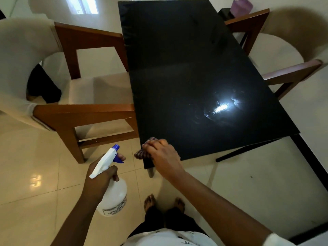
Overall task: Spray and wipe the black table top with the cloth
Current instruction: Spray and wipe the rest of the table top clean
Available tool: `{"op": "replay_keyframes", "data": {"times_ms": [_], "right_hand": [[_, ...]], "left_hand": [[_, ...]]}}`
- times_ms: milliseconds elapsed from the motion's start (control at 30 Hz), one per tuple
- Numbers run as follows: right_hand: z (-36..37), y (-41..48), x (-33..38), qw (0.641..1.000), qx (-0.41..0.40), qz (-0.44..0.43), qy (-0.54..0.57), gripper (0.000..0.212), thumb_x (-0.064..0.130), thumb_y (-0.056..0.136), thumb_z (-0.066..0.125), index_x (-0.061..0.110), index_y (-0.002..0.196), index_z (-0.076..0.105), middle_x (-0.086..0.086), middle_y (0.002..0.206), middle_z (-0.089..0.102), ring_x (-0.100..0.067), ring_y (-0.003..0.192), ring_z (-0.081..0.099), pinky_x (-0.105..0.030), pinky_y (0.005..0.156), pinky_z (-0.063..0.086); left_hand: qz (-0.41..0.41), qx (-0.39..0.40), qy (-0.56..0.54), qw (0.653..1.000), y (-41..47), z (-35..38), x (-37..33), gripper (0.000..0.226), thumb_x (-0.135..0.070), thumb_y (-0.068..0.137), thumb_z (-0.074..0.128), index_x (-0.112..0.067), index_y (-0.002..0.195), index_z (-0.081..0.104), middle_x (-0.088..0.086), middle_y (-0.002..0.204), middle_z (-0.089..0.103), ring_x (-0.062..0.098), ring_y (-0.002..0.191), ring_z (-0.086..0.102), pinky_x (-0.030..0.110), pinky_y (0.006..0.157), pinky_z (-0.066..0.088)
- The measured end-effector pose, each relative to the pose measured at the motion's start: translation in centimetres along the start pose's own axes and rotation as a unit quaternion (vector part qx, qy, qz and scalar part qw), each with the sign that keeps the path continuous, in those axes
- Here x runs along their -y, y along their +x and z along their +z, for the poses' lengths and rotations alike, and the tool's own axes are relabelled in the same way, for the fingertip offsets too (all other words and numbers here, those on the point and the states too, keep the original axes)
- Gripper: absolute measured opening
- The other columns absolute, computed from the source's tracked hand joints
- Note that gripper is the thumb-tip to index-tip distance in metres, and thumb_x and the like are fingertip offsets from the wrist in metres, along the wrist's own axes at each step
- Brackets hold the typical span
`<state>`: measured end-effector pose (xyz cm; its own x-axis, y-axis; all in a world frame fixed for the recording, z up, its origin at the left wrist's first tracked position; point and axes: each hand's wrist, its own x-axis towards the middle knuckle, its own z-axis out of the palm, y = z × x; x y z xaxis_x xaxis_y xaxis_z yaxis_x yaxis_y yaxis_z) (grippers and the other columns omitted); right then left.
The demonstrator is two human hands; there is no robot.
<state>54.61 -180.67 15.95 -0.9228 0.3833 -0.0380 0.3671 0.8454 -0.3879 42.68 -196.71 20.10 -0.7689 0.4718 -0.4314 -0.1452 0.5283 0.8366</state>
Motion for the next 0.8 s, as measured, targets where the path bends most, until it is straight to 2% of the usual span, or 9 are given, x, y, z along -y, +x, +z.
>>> {"op": "replay_keyframes", "data": {"times_ms": [167, 233, 300, 400, 500, 567, 633, 733, 800], "right_hand": [[3.3, -1.2, 2.0, 0.952, 0.152, -0.181, -0.194, 0.052, 0.025, 0.088, 0.062, 0.022, 0.137, 0.046, -0.006, 0.145, 0.041, -0.028, 0.132, 0.033, -0.044, 0.106, 0.035], [4.2, -3.9, 1.2, 0.936, 0.18, -0.208, -0.218, 0.044, 0.033, 0.084, 0.063, 0.026, 0.127, 0.056, -0.001, 0.137, 0.051, -0.023, 0.125, 0.043, -0.037, 0.096, 0.043], [4.1, -6.1, -0.3, 0.94, 0.184, -0.187, -0.215, 0.04, 0.036, 0.08, 0.065, 0.028, 0.119, 0.06, 0.003, 0.126, 0.057, -0.019, 0.114, 0.049, -0.033, 0.087, 0.045], [3.1, -8.3, -4.8, 0.959, 0.215, -0.078, -0.169, 0.044, 0.022, 0.086, 0.061, 0.018, 0.128, 0.053, -0.007, 0.132, 0.051, -0.028, 0.124, 0.044, -0.043, 0.1, 0.04], [0.3, -9.9, -10.5, 0.971, 0.149, 0.086, -0.168, 0.04, 0.019, 0.092, 0.053, 0.022, 0.132, 0.05, -0.003, 0.135, 0.05, -0.023, 0.126, 0.043, -0.039, 0.102, 0.037], [-2.0, -10.9, -13.6, 0.967, 0.116, 0.193, -0.122, 0.038, 0.021, 0.096, 0.049, 0.023, 0.134, 0.049, 0.0, 0.133, 0.05, -0.018, 0.122, 0.043, -0.034, 0.101, 0.039], [-4.4, -11.9, -15.7, 0.954, 0.067, 0.288, -0.05, 0.034, 0.023, 0.096, 0.052, 0.023, 0.13, 0.053, 0.001, 0.124, 0.057, -0.015, 0.111, 0.05, -0.029, 0.092, 0.045], [-7.3, -13.8, -17.3, 0.908, -0.016, 0.398, 0.126, 0.022, 0.025, 0.094, 0.058, 0.024, 0.116, 0.059, 0.005, 0.097, 0.063, -0.006, 0.078, 0.057, -0.018, 0.065, 0.048], [-8.6, -15.5, -18.5, 0.862, -0.075, 0.44, 0.24, 0.021, 0.027, 0.093, 0.06, 0.026, 0.114, 0.058, 0.008, 0.092, 0.059, -0.005, 0.077, 0.055, -0.014, 0.059, 0.042]], "left_hand": [[-0.002, 0.005, 0.024, 1.0, -0.5, -0.3, 0.7, 0.032, 0.016, 0.078, 0.051, -0.003, 0.101, 0.063, 0.001, 0.044, 0.057, 0.006, 0.044, 0.053, 0.022, 0.056, 0.043], [-0.001, 0.017, 0.035, 0.999, -0.6, -0.6, 1.0, 0.041, 0.017, 0.077, 0.05, -0.01, 0.104, 0.066, 0.002, 0.051, 0.061, 0.011, 0.046, 0.053, 0.026, 0.06, 0.042], [0.007, 0.037, 0.033, 0.999, -0.9, -0.6, 0.9, 0.049, 0.014, 0.074, 0.052, -0.027, 0.094, 0.07, -0.002, 0.067, 0.07, 0.015, 0.047, 0.053, 0.029, 0.06, 0.044], [0.028, 0.091, 0.03, 0.995, -1.6, 0.8, 0.3, 0.045, 0.0, 0.066, 0.053, -0.037, 0.083, 0.071, -0.004, 0.079, 0.072, 0.014, 0.048, 0.053, 0.025, 0.055, 0.048], [0.012, 0.136, 0.025, 0.99, -2.2, 3.6, 0.0, 0.039, 0.007, 0.068, 0.056, -0.024, 0.089, 0.068, 0.004, 0.056, 0.063, 0.009, 0.044, 0.05, 0.014, 0.046, 0.042], [0.007, 0.168, 0.029, 0.985, -2.4, 6.3, -0.5, 0.041, -0.004, 0.059, 0.055, -0.014, 0.096, 0.068, 0.011, 0.053, 0.058, 0.012, 0.044, 0.051, 0.016, 0.045, 0.041], [0.013, 0.206, 0.035, 0.978, -2.8, 9.6, -1.7, 0.044, -0.006, 0.057, 0.053, -0.009, 0.098, 0.068, 0.01, 0.06, 0.062, 0.012, 0.047, 0.055, 0.018, 0.046, 0.043], [0.051, 0.255, 0.069, 0.963, -4.1, 15.7, -4.1, 0.044, 0.011, 0.073, 0.058, -0.03, 0.088, 0.064, 0.007, 0.072, 0.063, 0.009, 0.057, 0.061, 0.018, 0.047, 0.047], [0.073, 0.285, 0.078, 0.952, -5.1, 20.2, -5.8, 0.053, 0.015, 0.078, 0.056, -0.037, 0.084, 0.056, 0.001, 0.074, 0.058, 0.001, 0.059, 0.059, 0.014, 0.048, 0.047]]}}
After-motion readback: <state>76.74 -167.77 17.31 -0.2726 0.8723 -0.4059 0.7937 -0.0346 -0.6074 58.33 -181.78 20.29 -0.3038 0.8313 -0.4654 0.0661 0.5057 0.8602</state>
